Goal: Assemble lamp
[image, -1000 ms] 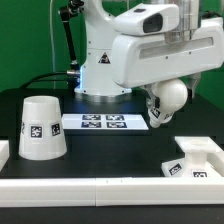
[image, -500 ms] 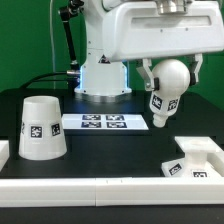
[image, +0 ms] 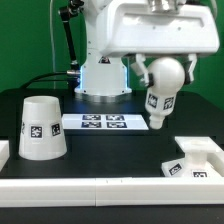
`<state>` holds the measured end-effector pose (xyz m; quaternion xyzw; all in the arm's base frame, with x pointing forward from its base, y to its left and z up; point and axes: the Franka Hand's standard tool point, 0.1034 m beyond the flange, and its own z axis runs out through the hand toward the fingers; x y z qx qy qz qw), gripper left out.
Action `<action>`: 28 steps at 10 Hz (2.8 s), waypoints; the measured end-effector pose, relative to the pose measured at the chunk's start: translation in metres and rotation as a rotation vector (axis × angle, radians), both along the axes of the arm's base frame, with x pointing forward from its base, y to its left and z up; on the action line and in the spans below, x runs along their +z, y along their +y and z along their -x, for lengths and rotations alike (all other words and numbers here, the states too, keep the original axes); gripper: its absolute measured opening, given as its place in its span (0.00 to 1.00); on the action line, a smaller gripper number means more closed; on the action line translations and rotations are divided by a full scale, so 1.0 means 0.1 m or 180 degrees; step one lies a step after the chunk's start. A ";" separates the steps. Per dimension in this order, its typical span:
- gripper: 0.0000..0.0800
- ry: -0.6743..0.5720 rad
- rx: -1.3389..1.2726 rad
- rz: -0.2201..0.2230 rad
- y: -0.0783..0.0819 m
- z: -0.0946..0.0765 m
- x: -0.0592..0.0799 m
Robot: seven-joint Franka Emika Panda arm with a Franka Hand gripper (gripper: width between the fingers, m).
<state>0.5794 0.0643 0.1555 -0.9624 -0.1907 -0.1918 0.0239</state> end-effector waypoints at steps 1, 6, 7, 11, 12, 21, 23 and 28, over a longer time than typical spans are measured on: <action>0.72 0.0040 -0.0064 -0.0074 0.09 -0.08 0.05; 0.72 -0.0044 -0.0252 -0.0253 0.38 -0.36 0.09; 0.72 -0.0041 -0.0253 -0.0253 0.38 -0.36 0.08; 0.72 -0.0254 -0.0198 -0.0193 0.32 -0.47 0.04; 0.72 -0.0454 -0.0182 -0.0121 0.21 -0.50 -0.01; 0.72 -0.0375 -0.0205 -0.0156 0.35 -0.39 -0.17; 0.72 -0.0347 -0.0200 -0.0150 0.35 -0.35 -0.22; 0.72 -0.0408 -0.0205 -0.0115 0.36 -0.24 -0.35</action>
Offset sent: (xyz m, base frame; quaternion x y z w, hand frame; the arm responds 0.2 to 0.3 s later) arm 0.0411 0.0430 -0.0044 0.0232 0.0956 0.0417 0.9943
